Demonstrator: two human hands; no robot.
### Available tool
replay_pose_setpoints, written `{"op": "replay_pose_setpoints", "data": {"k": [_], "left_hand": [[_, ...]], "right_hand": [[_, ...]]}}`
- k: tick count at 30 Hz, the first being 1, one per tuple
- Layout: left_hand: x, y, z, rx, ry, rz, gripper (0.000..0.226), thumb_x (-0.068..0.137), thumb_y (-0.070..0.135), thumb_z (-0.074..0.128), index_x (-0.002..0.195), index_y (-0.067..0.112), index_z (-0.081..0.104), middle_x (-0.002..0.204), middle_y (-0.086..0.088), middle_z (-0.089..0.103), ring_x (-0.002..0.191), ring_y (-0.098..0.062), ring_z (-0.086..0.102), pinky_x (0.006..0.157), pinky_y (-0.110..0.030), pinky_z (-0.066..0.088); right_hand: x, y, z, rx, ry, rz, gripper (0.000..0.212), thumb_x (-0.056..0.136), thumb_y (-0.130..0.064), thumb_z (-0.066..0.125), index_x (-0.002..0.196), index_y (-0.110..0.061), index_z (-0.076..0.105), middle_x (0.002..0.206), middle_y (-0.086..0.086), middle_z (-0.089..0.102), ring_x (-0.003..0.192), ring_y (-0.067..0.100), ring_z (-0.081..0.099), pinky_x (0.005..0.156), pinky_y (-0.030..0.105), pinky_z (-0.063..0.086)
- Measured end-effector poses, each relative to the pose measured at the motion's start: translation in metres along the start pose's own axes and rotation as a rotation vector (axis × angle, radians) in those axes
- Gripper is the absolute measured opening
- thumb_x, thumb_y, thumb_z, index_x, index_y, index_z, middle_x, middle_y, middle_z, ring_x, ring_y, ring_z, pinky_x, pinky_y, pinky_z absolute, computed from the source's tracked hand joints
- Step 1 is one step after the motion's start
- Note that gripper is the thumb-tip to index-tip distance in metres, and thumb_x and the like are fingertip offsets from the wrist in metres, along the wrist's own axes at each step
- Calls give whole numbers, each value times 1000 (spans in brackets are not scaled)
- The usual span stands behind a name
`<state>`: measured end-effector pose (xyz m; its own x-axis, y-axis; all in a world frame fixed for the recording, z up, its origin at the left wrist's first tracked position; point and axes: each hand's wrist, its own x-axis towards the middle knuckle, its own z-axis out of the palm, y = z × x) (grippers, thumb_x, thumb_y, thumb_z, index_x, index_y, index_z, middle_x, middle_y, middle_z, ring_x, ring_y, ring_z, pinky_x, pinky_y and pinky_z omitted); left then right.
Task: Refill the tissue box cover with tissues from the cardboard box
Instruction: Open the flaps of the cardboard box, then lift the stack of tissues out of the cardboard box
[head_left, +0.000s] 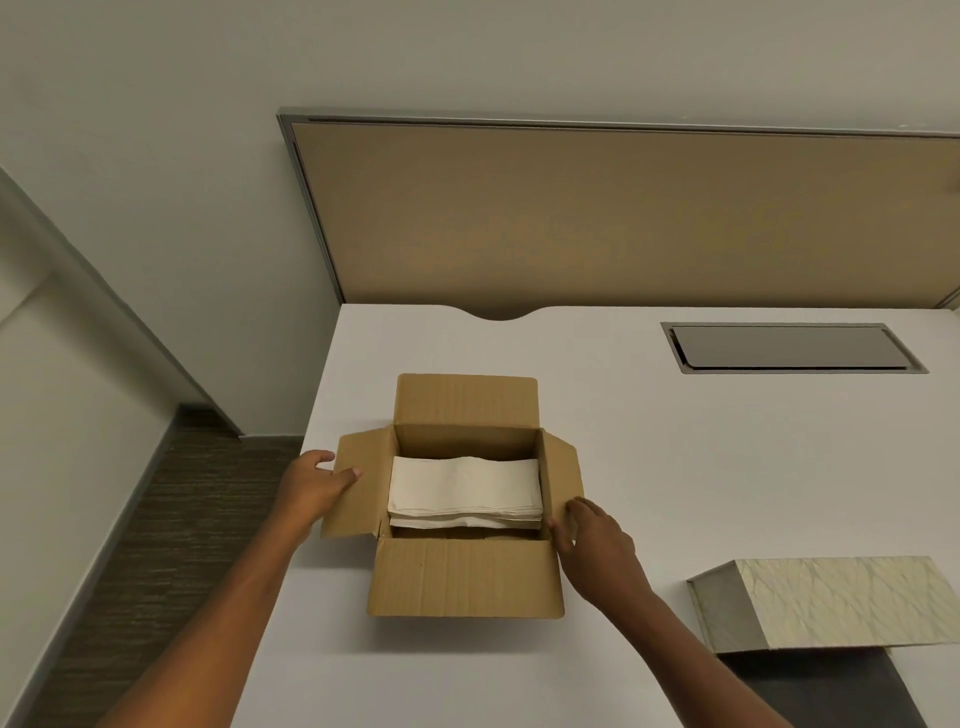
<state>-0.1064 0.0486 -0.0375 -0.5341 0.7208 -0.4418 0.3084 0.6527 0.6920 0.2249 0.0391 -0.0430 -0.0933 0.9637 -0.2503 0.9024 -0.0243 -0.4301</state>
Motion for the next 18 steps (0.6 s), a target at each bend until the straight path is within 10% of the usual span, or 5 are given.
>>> {"op": "replay_pose_setpoints", "data": {"k": [18], "left_hand": [[0, -11, 3, -42, 8, 35, 64, 81, 29, 74, 136, 15, 44, 133, -17, 54, 108, -31, 55, 76, -41, 45]], "right_hand": [[4, -5, -1, -206, 129, -51, 35, 94, -46, 41, 89, -15, 57, 93, 3, 63, 78, 22, 60, 70, 35, 51]]}}
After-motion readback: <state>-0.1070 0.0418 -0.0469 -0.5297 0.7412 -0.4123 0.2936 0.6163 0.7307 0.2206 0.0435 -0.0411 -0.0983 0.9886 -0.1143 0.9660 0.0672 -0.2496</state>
